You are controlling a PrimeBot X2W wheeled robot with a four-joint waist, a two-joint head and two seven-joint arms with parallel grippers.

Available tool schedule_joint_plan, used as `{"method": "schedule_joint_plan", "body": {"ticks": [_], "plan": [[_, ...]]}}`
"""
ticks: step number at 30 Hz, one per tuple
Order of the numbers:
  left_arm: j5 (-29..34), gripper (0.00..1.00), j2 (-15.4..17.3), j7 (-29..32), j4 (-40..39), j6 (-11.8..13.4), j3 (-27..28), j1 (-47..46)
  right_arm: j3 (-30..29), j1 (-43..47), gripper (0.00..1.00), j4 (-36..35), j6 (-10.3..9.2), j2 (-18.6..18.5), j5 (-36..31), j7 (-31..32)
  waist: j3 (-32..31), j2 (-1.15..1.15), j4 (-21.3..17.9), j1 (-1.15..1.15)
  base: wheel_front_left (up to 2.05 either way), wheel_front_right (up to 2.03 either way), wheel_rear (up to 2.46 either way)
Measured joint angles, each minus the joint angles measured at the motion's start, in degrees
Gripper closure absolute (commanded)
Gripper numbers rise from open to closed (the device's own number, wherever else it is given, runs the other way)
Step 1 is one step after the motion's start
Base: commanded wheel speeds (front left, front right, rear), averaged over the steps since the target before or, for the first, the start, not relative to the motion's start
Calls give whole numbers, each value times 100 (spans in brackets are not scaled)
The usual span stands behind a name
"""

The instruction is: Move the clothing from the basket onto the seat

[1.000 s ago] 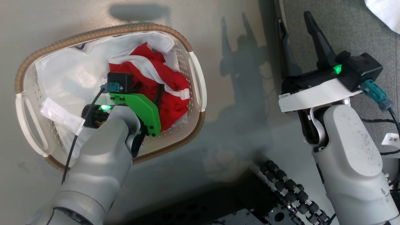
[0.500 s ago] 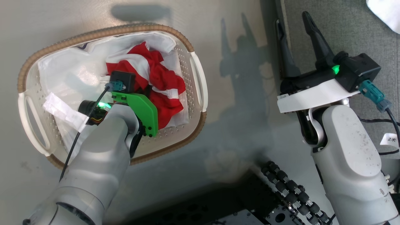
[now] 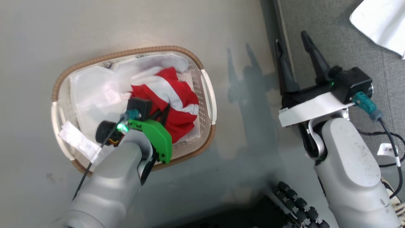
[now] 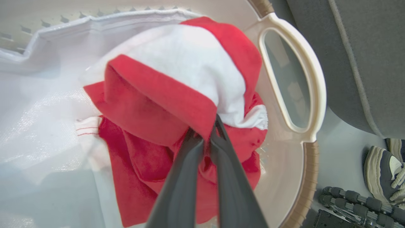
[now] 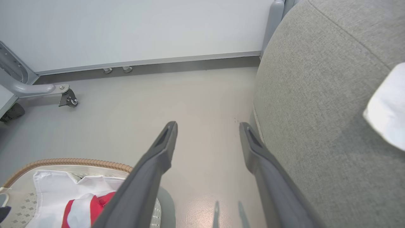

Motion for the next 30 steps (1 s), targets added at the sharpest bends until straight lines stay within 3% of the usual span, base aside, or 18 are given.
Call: {"method": "schedule_joint_plan", "body": {"ticks": [4,10,30], "plan": [[-99,100,96,-43,-205,0,-44,225,37,187,0,89,0,3,-108,0,-331,0,99,0,0,0,0],[98,100,241,-69,-742,0,471,467,23,454,0,241,0,2,-154,0,-841,0,241,0,0,0,0],[1919,100,275,-77,-2594,0,2379,2094,74,1307,0,554,0,2,-249,0,-2578,0,576,0,0,0,0]]}}
